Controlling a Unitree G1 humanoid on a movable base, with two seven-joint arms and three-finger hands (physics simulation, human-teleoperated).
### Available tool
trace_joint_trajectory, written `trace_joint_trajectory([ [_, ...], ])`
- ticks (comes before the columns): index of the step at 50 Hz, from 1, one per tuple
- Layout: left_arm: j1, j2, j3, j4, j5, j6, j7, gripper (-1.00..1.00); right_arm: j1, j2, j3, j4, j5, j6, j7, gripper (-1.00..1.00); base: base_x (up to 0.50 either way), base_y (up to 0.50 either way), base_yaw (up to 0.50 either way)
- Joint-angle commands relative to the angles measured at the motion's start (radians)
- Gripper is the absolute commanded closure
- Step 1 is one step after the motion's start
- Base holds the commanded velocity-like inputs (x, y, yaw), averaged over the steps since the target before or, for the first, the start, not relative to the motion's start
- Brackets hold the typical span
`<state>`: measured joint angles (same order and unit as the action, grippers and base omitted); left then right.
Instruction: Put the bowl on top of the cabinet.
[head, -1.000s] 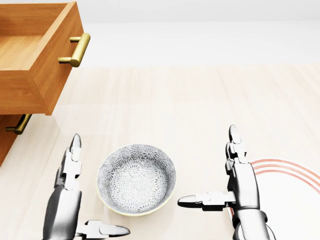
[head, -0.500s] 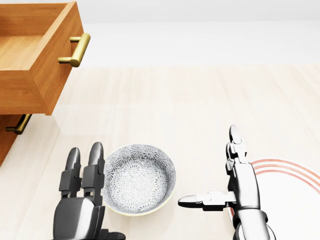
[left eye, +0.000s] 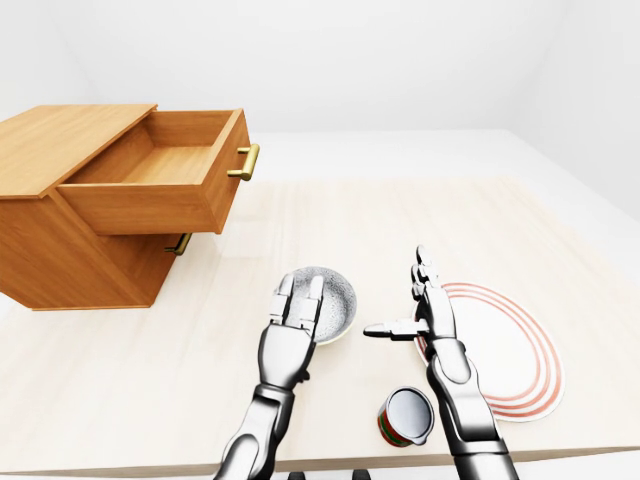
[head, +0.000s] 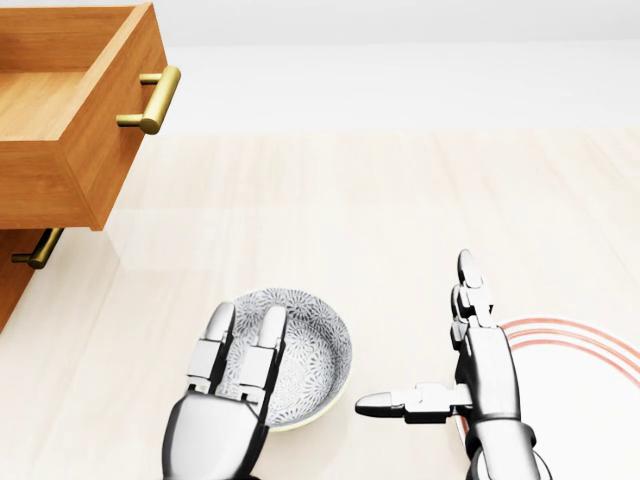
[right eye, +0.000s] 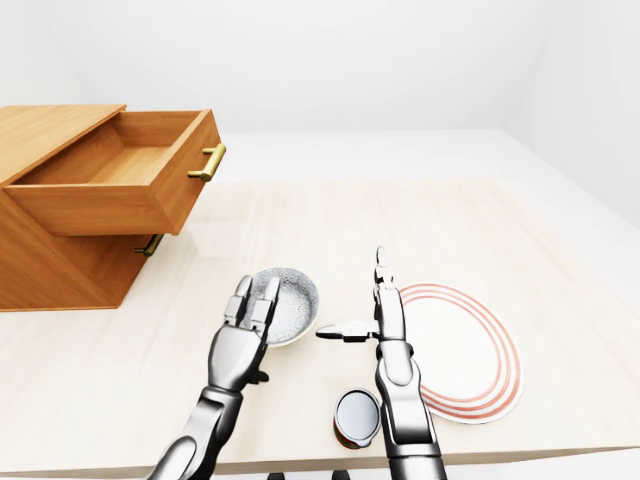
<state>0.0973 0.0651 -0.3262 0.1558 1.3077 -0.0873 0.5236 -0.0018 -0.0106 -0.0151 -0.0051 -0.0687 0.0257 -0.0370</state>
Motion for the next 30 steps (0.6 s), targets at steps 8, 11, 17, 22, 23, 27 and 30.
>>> trace_joint_trajectory([
  [8,-0.049,0.001,-0.007,0.117,0.061,0.0,0.0,0.02,-0.002,0.001,0.002,0.003,-0.003,-0.002,0.0,-1.0,0.0,0.0,0.0],
  [11,-0.046,0.003,-0.005,0.113,0.053,0.0,0.0,0.92,-0.001,0.001,0.002,0.001,-0.002,-0.004,0.0,-1.0,0.0,0.0,0.0],
  [17,-0.038,0.008,0.006,0.087,0.052,0.0,0.0,0.92,0.001,0.002,0.005,-0.003,-0.001,-0.007,0.004,-1.0,0.0,0.0,0.0],
  [22,-0.036,0.01,0.01,0.084,0.051,0.0,0.0,0.93,0.001,0.003,0.006,-0.004,-0.002,-0.005,0.004,-1.0,0.0,0.0,0.0],
  [23,-0.036,0.01,0.011,0.082,0.049,0.0,0.0,0.92,0.001,0.003,0.007,-0.003,-0.002,-0.005,0.004,-1.0,0.0,0.0,0.0],
  [27,-0.035,0.01,0.013,0.078,0.049,0.0,0.0,0.92,0.0,0.003,0.007,-0.003,-0.002,-0.005,0.004,-1.0,0.0,0.0,0.0],
  [30,-0.032,0.01,0.016,0.064,0.043,0.0,0.0,0.92,-0.001,0.003,0.007,0.0,-0.001,-0.006,0.004,-1.0,0.0,0.0,0.0],
])
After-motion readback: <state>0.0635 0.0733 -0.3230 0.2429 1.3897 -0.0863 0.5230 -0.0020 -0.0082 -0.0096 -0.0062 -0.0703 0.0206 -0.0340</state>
